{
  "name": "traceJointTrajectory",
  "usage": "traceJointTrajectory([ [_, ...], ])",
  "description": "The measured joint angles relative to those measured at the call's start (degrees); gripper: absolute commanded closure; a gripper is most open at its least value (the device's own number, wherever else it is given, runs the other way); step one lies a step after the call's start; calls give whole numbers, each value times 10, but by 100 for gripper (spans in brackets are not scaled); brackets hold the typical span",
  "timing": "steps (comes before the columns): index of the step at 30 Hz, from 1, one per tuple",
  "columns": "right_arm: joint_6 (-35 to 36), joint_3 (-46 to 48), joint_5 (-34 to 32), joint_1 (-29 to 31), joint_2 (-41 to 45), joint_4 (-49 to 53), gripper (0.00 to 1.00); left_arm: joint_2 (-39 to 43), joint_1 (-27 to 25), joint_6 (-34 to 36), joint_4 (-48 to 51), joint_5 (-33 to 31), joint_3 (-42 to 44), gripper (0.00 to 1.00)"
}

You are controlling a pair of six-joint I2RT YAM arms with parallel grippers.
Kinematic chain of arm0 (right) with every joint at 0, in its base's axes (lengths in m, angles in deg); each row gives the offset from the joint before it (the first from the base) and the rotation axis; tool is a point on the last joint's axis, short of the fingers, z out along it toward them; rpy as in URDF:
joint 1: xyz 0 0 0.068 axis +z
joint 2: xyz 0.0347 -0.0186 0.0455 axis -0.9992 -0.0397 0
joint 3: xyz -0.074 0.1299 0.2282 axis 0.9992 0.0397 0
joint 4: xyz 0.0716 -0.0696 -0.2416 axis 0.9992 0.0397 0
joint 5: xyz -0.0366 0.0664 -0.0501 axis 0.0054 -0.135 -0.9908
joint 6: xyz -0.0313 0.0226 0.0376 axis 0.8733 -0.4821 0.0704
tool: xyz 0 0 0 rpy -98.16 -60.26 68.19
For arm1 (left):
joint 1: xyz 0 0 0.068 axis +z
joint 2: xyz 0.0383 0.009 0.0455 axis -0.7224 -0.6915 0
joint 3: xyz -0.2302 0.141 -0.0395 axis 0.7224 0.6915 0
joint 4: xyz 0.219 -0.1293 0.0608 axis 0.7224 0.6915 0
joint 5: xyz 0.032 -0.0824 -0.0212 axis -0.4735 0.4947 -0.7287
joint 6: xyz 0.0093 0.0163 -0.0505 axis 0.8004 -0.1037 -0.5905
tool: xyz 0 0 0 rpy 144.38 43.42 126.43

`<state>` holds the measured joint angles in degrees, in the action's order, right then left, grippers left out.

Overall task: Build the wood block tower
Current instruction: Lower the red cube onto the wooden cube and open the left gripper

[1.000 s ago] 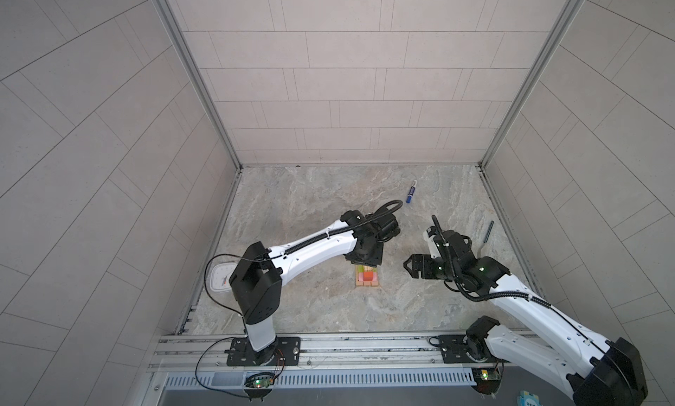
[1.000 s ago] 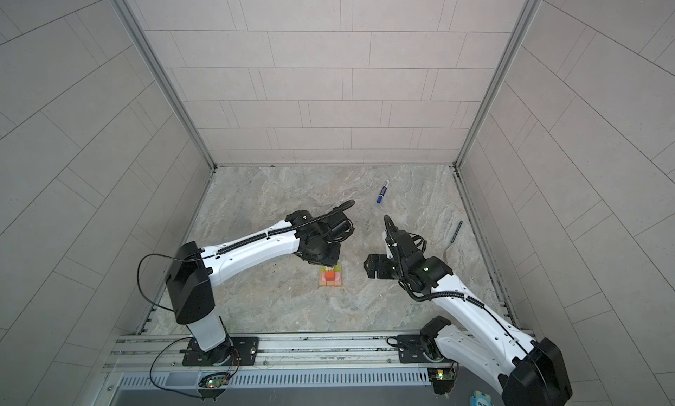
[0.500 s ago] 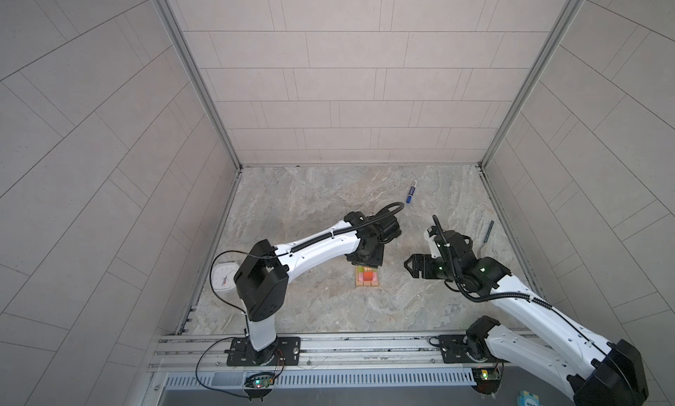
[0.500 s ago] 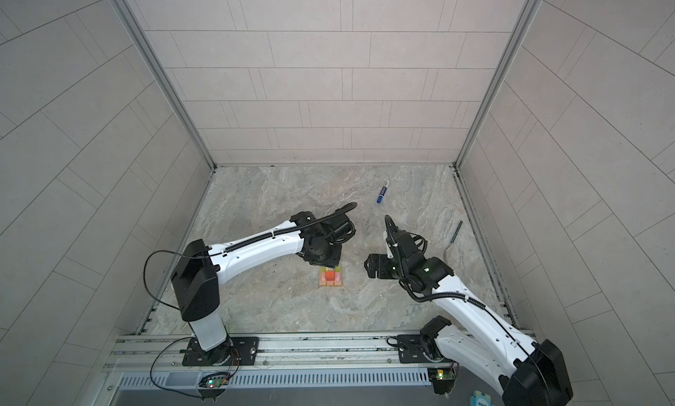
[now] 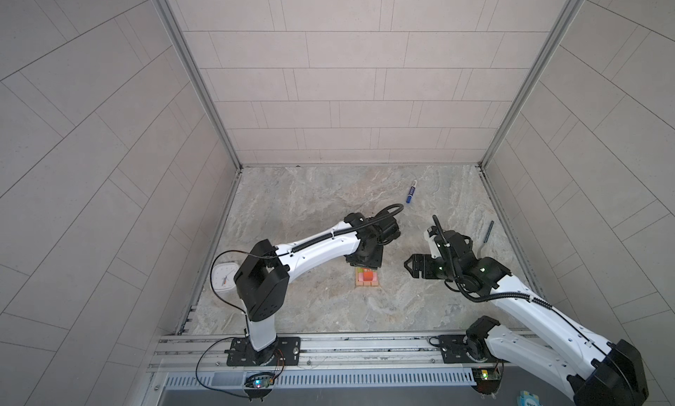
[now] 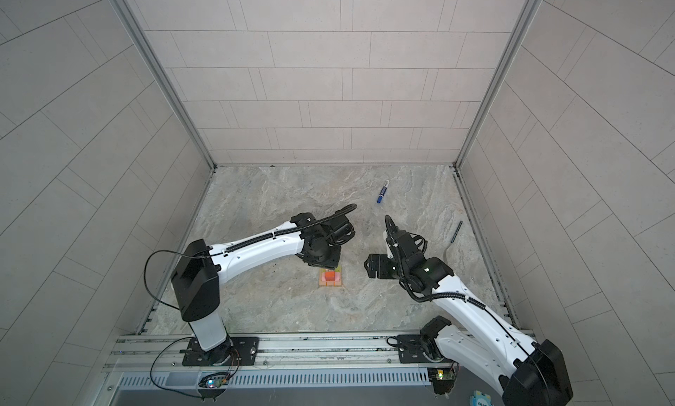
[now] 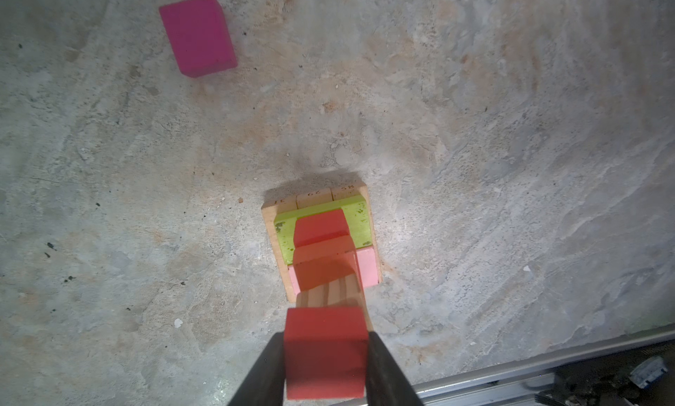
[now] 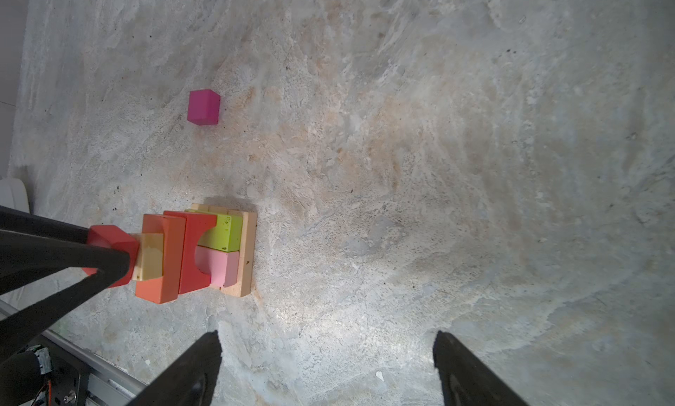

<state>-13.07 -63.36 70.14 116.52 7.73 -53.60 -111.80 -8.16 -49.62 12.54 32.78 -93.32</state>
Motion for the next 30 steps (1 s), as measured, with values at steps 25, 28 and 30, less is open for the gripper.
traceJointTrajectory([
  [25,-15,-81,-38,28,-2,80,8,68,34,55,60,-10,-38,18],
  [28,-32,-102,-59,56,-22,94,8,110,64,71,60,-6,-18,16],
  [30,-47,-117,-72,75,-40,102,8,140,85,85,57,-3,0,15],
])
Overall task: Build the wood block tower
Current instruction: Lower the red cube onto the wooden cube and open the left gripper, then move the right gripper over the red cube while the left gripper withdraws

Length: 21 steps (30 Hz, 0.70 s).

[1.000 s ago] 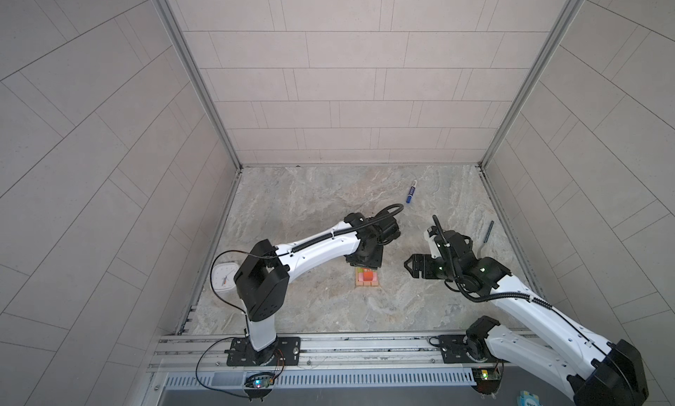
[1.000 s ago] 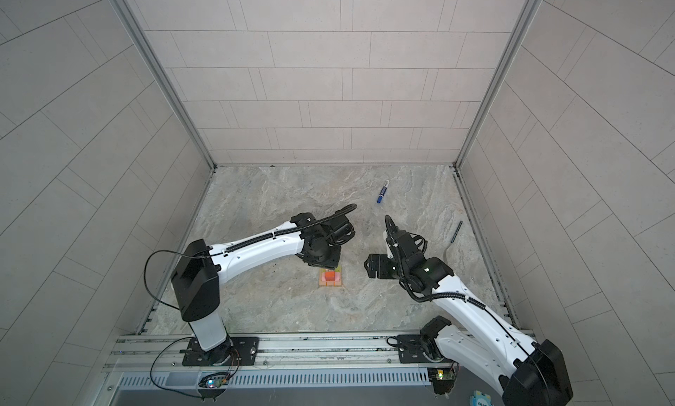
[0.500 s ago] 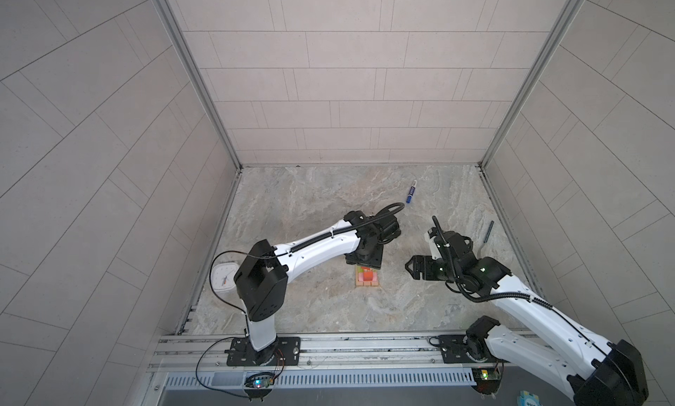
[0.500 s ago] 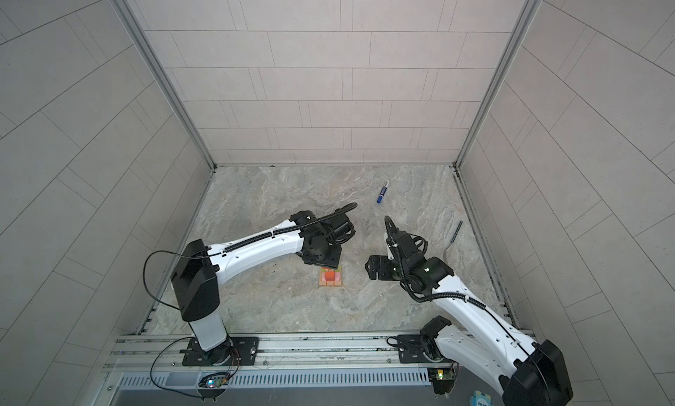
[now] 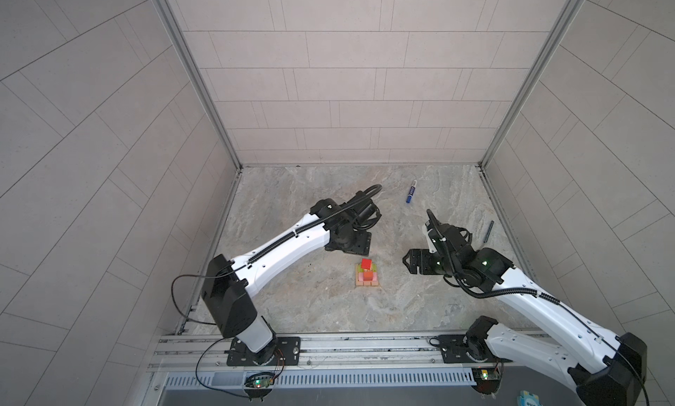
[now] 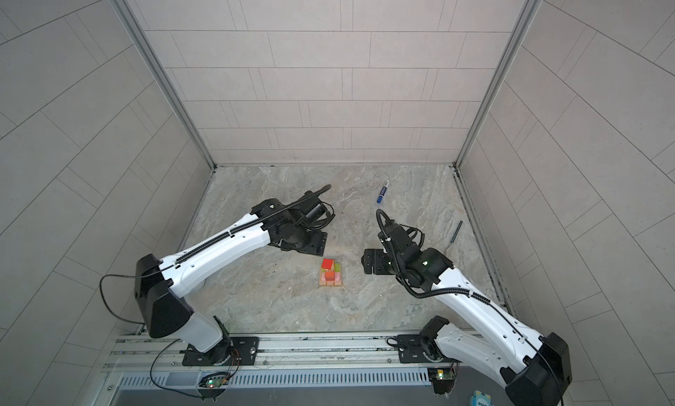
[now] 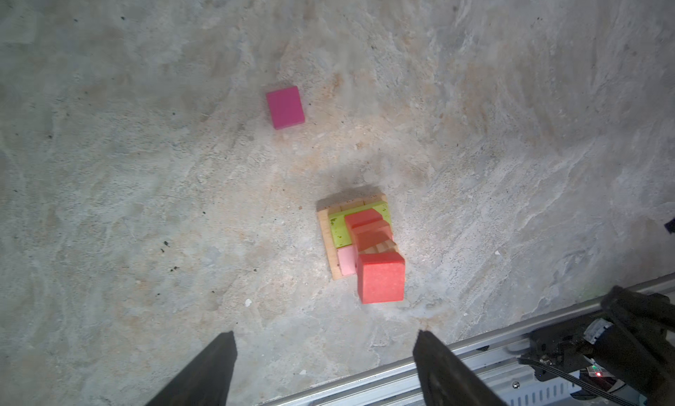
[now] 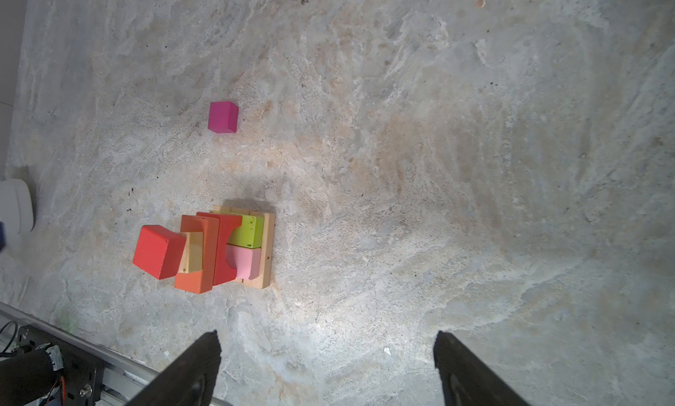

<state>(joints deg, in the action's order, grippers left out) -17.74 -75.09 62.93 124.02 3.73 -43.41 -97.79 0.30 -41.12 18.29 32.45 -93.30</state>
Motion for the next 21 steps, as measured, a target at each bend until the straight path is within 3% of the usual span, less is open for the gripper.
traceJointTrajectory([
  [10,-85,-89,-64,103,-77,19,10,118,107,74,-38,75,140,13],
  [21,-132,-209,-96,152,-207,60,10,203,173,122,-99,141,246,11],
])
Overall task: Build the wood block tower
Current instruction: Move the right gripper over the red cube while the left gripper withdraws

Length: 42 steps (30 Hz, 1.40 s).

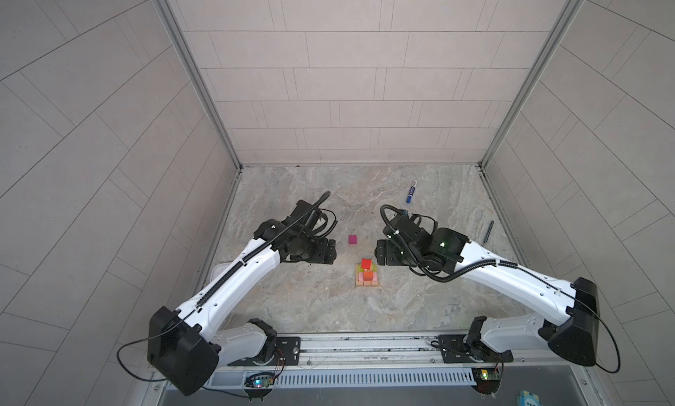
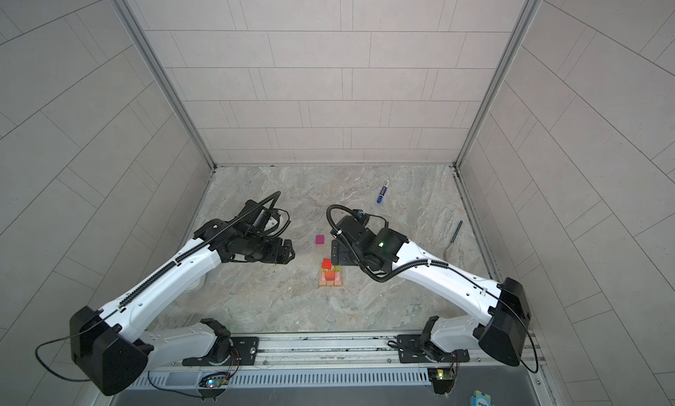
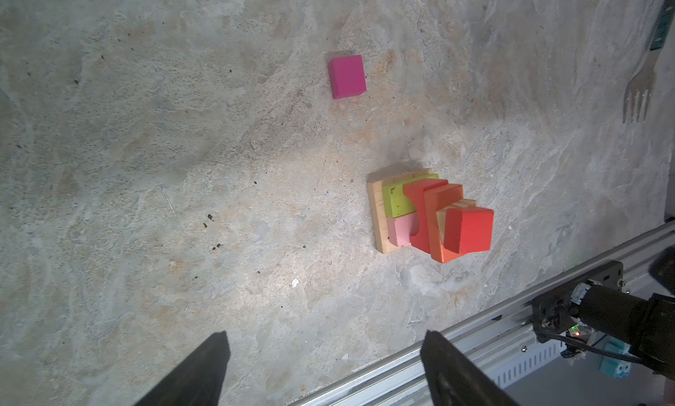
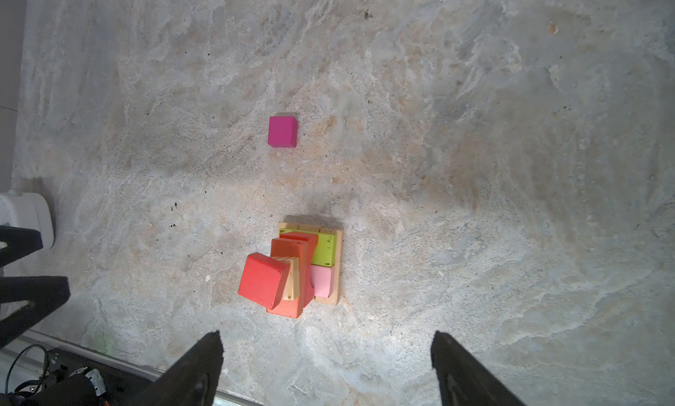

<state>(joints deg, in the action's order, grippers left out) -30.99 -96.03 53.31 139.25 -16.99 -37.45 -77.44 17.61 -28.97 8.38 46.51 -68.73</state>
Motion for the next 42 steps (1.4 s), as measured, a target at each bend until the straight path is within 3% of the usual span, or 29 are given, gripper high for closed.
traceJointTrajectory([
  [9,-14,-83,-4,32,-98,45,11,21,31,22,-42,43,56,11],
  [18,-31,-102,-3,47,-146,51,13,34,32,29,-67,80,83,11],
  [25,-34,-103,-1,47,-183,46,21,53,38,29,-78,82,84,11],
  [42,-29,-129,14,43,-235,40,30,56,41,28,-87,84,93,11],
])
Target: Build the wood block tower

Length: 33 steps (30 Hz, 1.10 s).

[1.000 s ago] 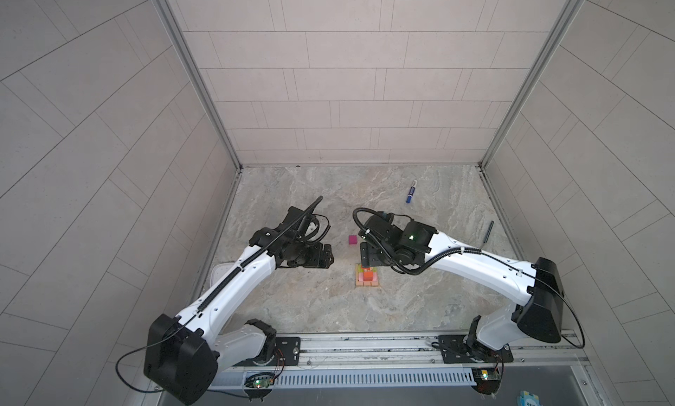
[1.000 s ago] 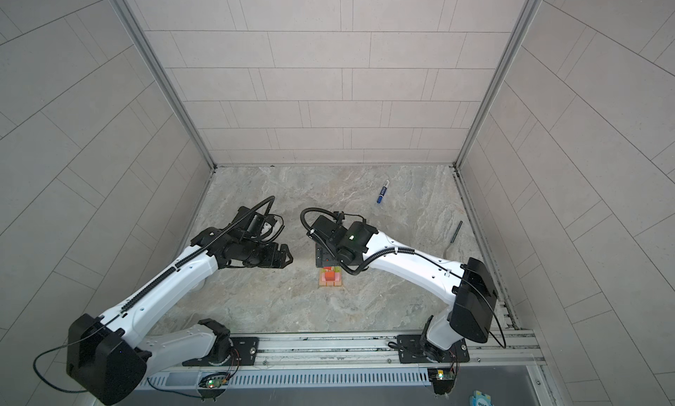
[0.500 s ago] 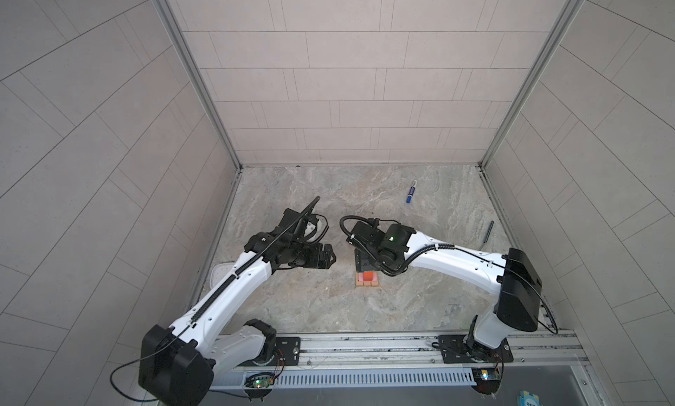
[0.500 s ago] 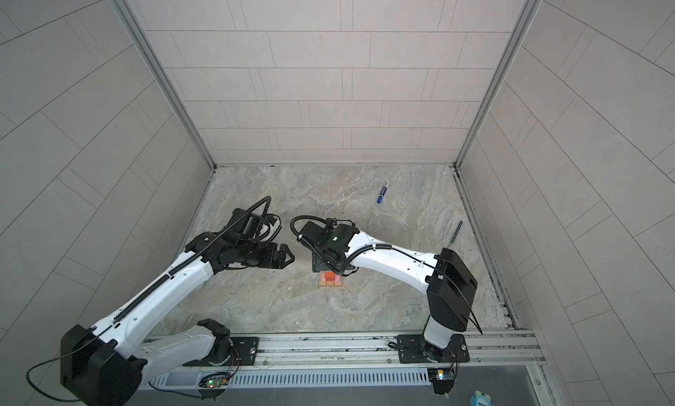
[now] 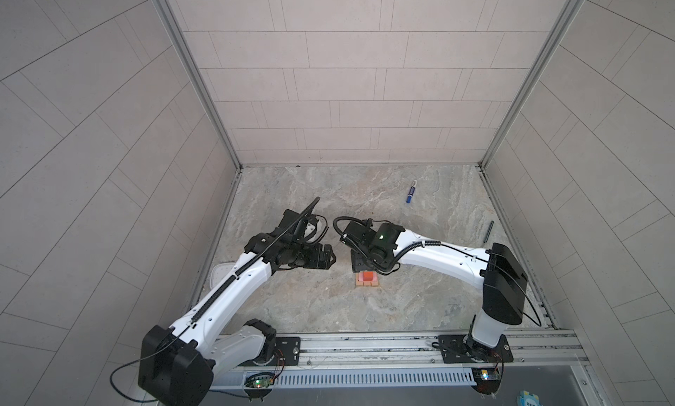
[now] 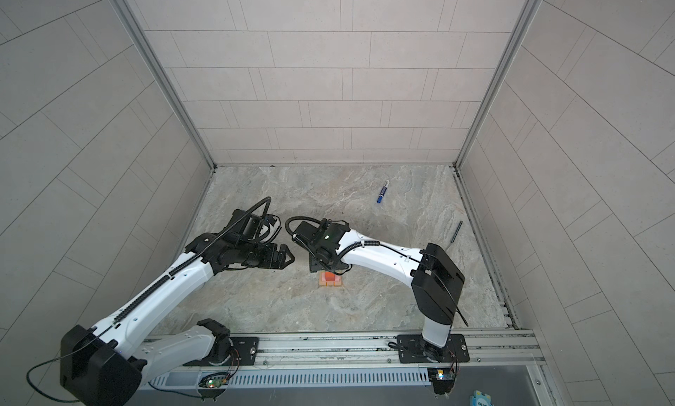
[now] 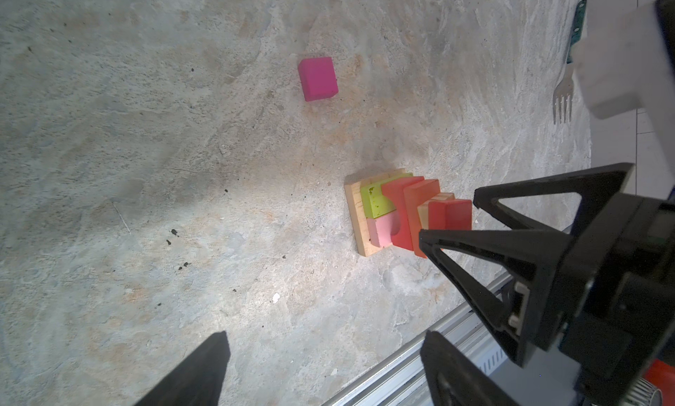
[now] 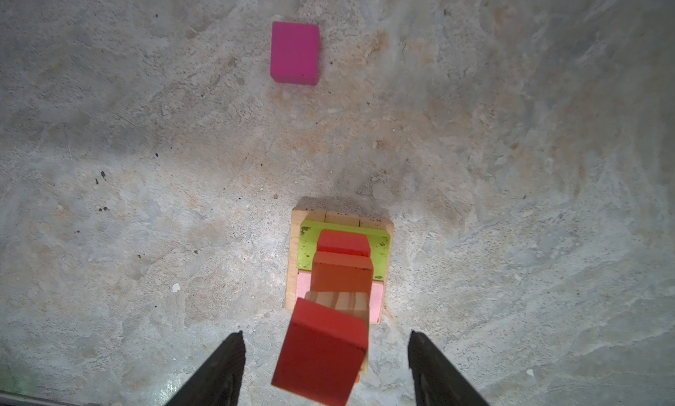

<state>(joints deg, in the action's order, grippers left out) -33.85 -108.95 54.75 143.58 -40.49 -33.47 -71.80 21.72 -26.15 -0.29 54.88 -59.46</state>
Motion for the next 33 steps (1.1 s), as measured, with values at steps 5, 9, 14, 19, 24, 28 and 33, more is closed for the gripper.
traceJointTrajectory([
  [5,7,0,11,-4,0,0,32,0,2,0,-1,1,2,11],
  [9,10,0,16,-7,-1,0,34,0,2,0,-2,1,4,11],
  [14,15,1,22,-9,-3,0,37,0,4,0,-3,2,6,11],
  [19,16,5,23,-9,-3,0,40,0,4,0,-4,3,6,11],
  [24,17,7,23,-9,-3,0,42,0,4,0,-4,5,6,11],
  [28,18,7,23,-9,-3,1,45,0,4,0,-4,6,6,11],
  [33,19,8,23,-9,-3,1,45,0,4,0,-4,9,6,11],
])
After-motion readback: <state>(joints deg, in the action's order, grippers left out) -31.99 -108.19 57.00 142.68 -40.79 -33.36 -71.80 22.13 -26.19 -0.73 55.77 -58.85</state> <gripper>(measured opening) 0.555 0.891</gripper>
